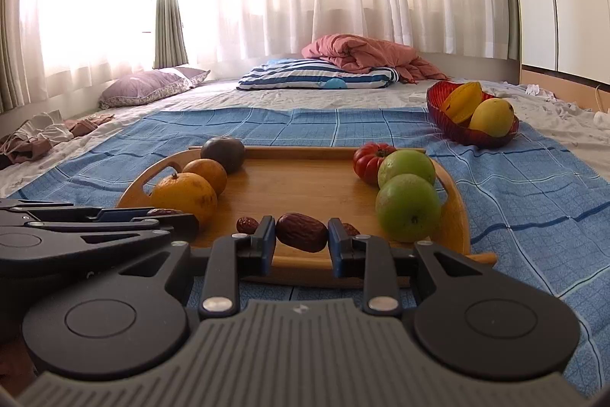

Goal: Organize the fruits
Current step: 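Lift both held dates and carry them over the wooden tray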

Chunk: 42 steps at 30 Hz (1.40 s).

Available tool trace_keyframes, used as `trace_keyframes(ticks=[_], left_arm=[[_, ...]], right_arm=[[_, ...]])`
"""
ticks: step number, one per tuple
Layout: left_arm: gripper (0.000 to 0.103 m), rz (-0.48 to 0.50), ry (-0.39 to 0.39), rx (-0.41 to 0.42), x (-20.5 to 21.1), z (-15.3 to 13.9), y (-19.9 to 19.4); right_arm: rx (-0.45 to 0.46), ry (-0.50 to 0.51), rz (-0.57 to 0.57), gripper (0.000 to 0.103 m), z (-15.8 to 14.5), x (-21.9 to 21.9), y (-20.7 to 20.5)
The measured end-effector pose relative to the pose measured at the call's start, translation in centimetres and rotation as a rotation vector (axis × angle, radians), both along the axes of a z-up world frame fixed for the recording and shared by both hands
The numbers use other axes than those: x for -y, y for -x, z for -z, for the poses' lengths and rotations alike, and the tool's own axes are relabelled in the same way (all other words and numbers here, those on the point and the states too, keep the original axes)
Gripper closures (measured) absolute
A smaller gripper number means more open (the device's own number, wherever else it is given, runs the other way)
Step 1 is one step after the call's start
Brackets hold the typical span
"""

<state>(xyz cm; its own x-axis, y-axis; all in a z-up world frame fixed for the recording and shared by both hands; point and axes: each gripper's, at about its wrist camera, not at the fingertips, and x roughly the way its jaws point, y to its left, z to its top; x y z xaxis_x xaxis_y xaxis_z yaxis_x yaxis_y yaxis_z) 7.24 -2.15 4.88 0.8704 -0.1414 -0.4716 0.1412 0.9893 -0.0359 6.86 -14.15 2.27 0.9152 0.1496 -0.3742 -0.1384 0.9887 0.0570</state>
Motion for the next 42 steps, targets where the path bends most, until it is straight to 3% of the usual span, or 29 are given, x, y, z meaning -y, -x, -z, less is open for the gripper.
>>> trace_keyframes(ticks=[21,31,42], left_arm=[[0.077,0.025,0.020,0.045,0.9,-3.9,-3.8],[0.077,0.031,0.056,0.009,1.3,-4.8,-7.4],[0.077,0.012,0.048,-0.065,1.6,-3.9,-11.1]], right_arm=[[0.065,0.026,-0.013,0.068,-3.3,1.1,-3.2],[0.075,0.011,-0.019,0.068,-4.2,2.4,-6.2],[-0.002,-0.031,-0.055,0.068,-3.8,3.4,-10.1]])
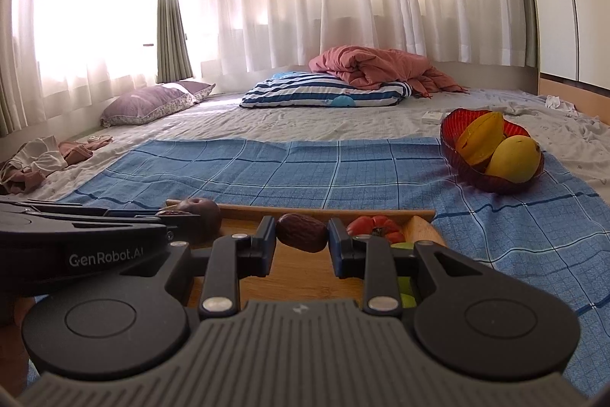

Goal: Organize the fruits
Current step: 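Lift both held dates and carry them over the wooden tray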

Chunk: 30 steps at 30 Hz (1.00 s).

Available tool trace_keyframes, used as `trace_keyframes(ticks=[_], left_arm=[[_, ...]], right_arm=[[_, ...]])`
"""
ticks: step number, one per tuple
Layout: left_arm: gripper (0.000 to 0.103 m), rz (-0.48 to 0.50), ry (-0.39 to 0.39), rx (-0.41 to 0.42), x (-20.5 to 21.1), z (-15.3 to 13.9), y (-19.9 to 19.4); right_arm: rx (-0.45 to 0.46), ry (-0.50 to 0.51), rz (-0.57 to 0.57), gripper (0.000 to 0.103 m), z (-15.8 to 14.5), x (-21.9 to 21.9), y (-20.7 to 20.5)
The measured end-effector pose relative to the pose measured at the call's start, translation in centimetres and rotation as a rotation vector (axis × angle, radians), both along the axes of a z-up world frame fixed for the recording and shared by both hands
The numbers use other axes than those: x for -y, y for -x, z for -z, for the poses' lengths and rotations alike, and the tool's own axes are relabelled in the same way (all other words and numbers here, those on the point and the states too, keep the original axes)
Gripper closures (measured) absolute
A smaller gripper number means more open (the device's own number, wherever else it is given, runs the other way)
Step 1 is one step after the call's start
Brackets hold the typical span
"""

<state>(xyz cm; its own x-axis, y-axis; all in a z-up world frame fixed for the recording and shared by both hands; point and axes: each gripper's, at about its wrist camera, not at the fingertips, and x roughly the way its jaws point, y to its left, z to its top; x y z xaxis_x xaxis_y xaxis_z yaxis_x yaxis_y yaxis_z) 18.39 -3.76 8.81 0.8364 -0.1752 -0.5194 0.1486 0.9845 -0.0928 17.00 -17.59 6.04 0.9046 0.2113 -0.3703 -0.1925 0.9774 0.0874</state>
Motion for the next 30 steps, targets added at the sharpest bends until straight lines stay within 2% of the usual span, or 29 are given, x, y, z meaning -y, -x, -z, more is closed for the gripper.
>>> trace_keyframes(ticks=[3,9,15,20,30], left_arm=[[0.077,-0.001,0.003,-0.031,-0.2,0.4,-1.1],[0.077,0.002,0.015,-0.115,-1.0,1.0,-4.1],[0.077,-0.002,0.019,-0.223,-2.2,2.3,-7.0],[0.077,0.010,0.023,-0.278,-2.0,3.3,-8.4],[0.077,0.035,-0.030,-0.303,-0.3,4.4,-9.5]], right_arm=[[-0.045,-0.012,-0.027,0.068,0.3,0.3,-1.3],[-0.206,-0.050,-0.073,0.068,0.7,0.8,-5.0],[-0.326,-0.015,-0.087,0.068,1.3,1.0,-7.7],[-0.340,0.095,-0.118,0.068,2.4,0.3,-8.2],[-0.367,0.153,-0.172,0.068,3.5,-1.4,-8.3]])
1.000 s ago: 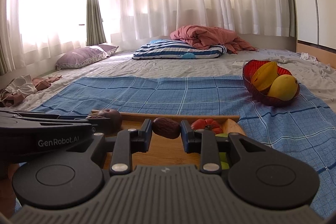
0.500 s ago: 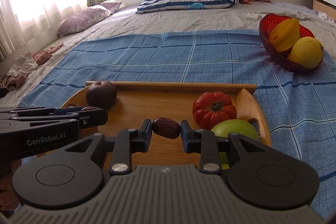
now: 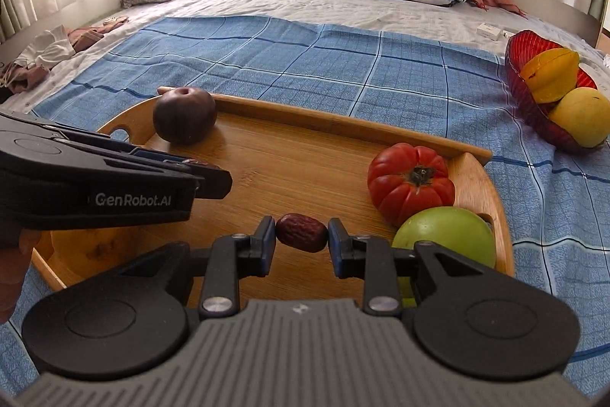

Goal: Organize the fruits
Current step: 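Lift both held dates and carry them over the wooden tray, then lower the dates onto the tray and open both tools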

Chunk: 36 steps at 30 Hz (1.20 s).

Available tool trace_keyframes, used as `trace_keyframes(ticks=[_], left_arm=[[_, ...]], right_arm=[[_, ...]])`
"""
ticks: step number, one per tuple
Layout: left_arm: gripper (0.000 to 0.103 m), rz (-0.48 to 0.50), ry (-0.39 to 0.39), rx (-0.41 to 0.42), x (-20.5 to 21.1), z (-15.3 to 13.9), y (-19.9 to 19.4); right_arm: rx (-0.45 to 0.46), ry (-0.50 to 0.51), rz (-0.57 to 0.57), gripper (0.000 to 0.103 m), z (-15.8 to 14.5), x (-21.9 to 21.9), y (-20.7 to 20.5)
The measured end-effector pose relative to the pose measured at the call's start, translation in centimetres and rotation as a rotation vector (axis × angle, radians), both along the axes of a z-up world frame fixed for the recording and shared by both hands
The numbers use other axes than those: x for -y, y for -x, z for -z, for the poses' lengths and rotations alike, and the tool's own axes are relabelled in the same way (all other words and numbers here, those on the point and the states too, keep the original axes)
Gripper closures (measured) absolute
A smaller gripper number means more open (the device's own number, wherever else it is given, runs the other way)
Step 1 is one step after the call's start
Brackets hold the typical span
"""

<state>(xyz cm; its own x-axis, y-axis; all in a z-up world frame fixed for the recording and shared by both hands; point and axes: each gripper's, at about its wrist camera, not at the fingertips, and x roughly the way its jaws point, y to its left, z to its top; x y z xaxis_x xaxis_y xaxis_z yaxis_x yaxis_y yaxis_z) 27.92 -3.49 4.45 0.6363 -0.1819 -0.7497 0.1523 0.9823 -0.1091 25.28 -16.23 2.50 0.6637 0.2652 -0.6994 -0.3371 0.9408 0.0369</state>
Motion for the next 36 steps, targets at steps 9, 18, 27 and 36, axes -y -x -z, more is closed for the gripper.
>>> trace_keyframes(ticks=[9,18,27,36], left_arm=[[0.077,0.003,-0.021,-0.008,0.3,0.8,-0.3],[0.077,0.016,-0.047,0.003,1.0,1.1,-0.4],[0.076,0.031,-0.046,0.000,1.5,1.4,-0.5],[0.076,0.031,-0.039,-0.004,1.6,1.5,-0.6]], right_arm=[[-0.036,-0.013,0.003,0.067,0.7,0.0,-0.5],[-0.035,-0.007,0.013,0.068,1.2,0.1,-0.6],[-0.028,-0.001,0.014,0.066,1.2,0.0,-0.7],[-0.019,0.001,0.012,0.063,1.3,-0.1,-0.5]])
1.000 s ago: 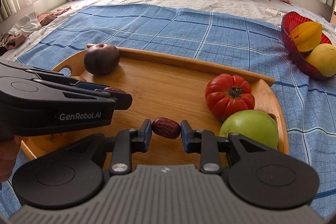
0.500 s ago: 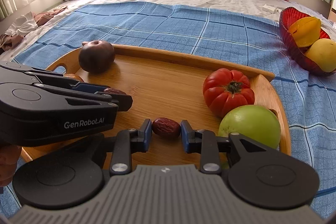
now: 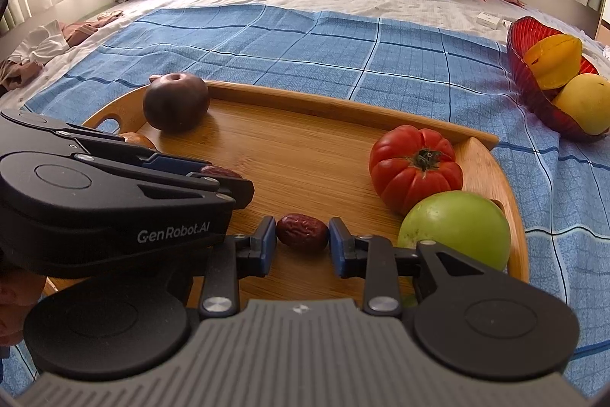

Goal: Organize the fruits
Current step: 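Lower the dates onto the tray and open both tools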

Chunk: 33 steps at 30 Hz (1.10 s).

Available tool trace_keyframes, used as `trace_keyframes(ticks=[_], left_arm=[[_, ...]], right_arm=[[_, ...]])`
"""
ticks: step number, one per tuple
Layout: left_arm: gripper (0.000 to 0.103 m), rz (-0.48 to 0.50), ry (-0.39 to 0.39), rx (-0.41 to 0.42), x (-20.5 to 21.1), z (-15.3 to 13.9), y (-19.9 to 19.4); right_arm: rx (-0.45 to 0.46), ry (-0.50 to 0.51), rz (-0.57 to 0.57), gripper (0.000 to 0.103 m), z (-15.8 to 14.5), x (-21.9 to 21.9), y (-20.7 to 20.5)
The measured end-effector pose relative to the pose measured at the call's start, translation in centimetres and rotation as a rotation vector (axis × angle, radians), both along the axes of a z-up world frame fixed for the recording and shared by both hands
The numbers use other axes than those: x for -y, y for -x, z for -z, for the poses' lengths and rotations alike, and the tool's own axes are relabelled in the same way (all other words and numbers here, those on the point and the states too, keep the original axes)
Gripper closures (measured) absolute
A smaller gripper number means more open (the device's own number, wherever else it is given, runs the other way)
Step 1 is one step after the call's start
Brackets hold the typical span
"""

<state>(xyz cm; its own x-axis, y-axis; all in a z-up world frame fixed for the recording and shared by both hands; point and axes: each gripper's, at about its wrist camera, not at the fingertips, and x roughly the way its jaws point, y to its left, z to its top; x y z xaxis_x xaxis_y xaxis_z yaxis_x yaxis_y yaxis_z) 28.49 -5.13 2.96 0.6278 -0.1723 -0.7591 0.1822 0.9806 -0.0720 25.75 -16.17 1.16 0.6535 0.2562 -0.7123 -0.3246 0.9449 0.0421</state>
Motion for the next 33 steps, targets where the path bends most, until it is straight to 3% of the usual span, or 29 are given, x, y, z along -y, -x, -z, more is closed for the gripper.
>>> trace_keyframes(ticks=[5,9,16,33], left_arm=[[0.075,0.001,0.019,-0.012,-0.1,0.0,-0.1],[0.062,-0.002,0.022,0.003,-0.2,-0.4,0.1],[0.055,-0.011,0.038,0.024,-0.6,-1.5,0.8],[0.022,-0.048,-0.006,0.160,-2.2,-4.9,4.3]], right_arm=[[-0.001,0.001,0.003,0.058,-0.1,0.0,0.0],[0.004,0.005,0.004,0.056,-0.2,0.0,0.2],[0.023,-0.002,0.013,0.050,-1.0,0.2,0.7],[0.118,-0.006,0.069,0.032,-3.9,0.7,2.8]])
